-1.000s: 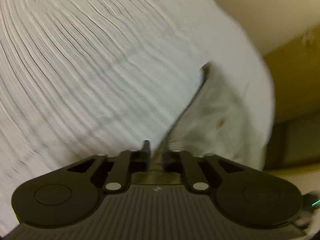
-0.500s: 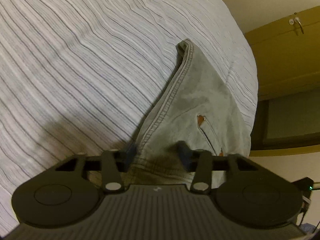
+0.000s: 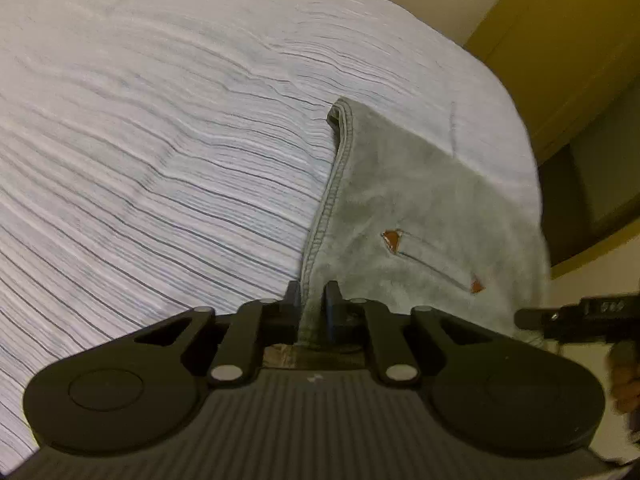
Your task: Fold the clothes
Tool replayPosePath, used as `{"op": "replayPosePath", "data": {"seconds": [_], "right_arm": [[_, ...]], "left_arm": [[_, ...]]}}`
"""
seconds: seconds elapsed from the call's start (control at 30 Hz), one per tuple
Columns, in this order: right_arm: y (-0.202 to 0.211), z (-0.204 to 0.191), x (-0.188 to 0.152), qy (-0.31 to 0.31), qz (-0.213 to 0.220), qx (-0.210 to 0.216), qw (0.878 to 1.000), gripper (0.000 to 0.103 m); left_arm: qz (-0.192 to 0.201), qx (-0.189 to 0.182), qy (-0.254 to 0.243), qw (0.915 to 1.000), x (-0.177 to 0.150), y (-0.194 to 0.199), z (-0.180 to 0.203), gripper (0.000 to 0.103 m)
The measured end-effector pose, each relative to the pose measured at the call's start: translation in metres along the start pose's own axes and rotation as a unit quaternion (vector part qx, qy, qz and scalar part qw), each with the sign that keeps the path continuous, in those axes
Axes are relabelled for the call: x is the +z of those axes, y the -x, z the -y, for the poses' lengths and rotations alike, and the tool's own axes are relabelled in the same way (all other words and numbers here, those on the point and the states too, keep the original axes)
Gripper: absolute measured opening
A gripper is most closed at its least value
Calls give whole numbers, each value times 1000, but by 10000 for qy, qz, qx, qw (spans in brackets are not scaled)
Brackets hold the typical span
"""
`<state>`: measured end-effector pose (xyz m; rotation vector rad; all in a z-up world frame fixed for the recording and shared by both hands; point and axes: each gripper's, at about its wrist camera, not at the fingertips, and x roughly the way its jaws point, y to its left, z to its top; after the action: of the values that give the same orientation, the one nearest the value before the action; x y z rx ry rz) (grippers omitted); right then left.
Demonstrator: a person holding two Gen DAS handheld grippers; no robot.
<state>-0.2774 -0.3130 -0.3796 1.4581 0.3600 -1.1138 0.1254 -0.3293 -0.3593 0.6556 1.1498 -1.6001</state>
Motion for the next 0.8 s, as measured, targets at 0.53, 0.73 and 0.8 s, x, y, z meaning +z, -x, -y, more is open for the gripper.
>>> {"op": "replayPosePath", "data": {"seconds": [0.53,0.73,0.8], "right_arm": [[-37,3,15,323,163,-296,9989,38],[-16,-5,27,528,217,-310,9979,39],[-5,-2,37,303,379,-144,9987,39]], "left_arm": [[66,-292,282,9992,42,-47,5,5],[295,571,-1207,9906,31,-50,46,8],[258,407,-917,9946,42,-48,44,11]]}}
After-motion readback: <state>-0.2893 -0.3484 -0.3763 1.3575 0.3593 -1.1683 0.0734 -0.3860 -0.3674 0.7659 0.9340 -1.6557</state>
